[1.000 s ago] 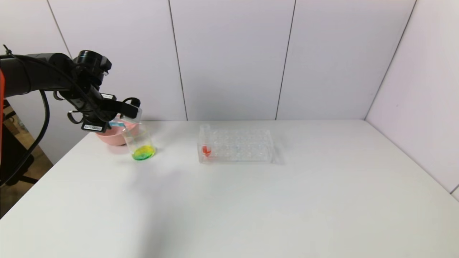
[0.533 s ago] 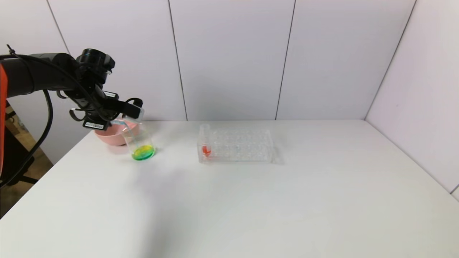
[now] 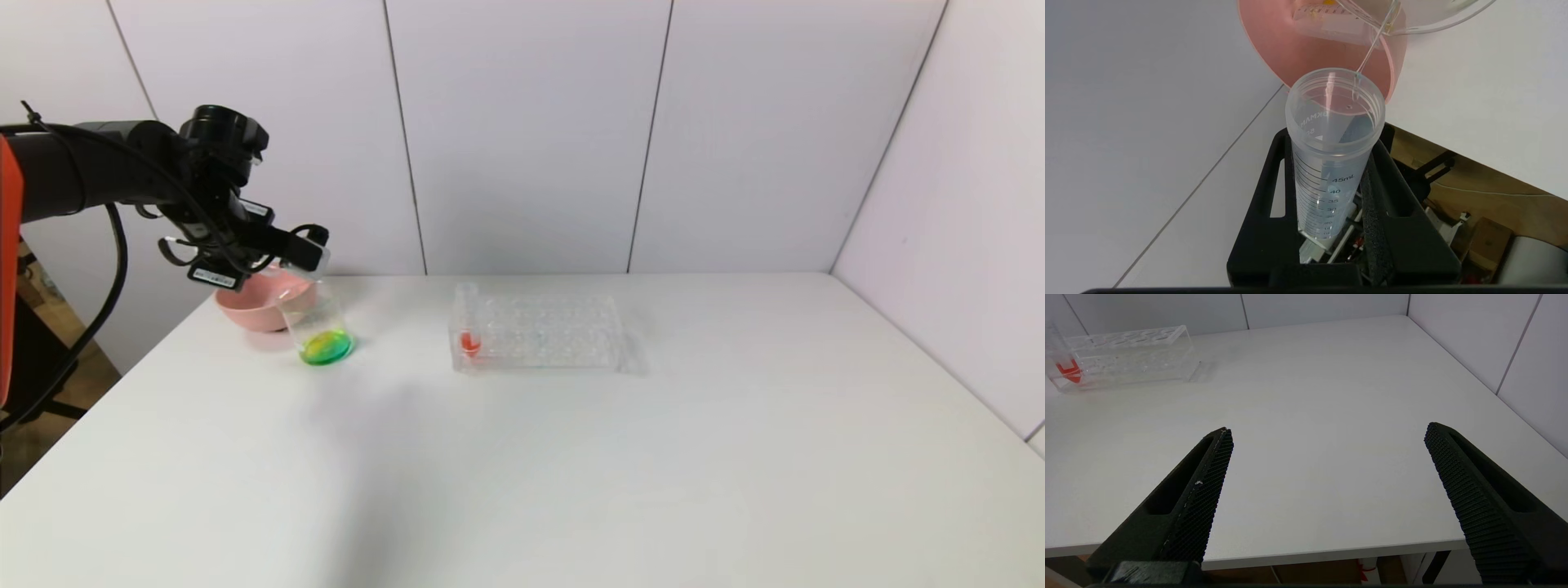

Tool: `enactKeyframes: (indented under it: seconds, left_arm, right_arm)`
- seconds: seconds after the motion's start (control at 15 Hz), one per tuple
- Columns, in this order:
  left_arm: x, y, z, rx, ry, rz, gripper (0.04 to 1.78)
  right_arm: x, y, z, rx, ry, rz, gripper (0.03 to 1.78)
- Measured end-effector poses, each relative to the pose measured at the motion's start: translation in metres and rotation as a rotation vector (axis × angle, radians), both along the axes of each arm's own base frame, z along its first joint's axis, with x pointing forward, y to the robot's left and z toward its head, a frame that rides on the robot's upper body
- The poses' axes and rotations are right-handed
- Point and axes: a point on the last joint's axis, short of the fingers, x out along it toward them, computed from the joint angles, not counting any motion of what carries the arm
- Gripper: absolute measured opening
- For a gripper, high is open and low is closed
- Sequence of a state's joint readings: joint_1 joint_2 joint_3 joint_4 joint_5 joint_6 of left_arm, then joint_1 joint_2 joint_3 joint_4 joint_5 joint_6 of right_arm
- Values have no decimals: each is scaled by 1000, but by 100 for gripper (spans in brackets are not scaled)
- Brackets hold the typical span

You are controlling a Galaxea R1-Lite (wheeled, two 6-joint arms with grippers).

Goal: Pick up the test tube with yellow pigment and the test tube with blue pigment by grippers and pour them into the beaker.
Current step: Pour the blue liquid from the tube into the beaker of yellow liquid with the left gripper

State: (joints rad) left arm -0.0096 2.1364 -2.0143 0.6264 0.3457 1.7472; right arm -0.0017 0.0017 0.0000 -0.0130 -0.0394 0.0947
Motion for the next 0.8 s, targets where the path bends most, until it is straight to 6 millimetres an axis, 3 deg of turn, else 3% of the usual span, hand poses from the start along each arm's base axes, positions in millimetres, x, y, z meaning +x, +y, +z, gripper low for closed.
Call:
enactKeyframes:
  seconds: [0.6,0.8]
  left_arm:
    - [0,-3,0,5,1,-4,45]
    - [-7,2,8,-18,-11,6,45]
  right_arm:
    - [0,0,0,0,0,0,171]
    - [0,0,0,0,0,0,171]
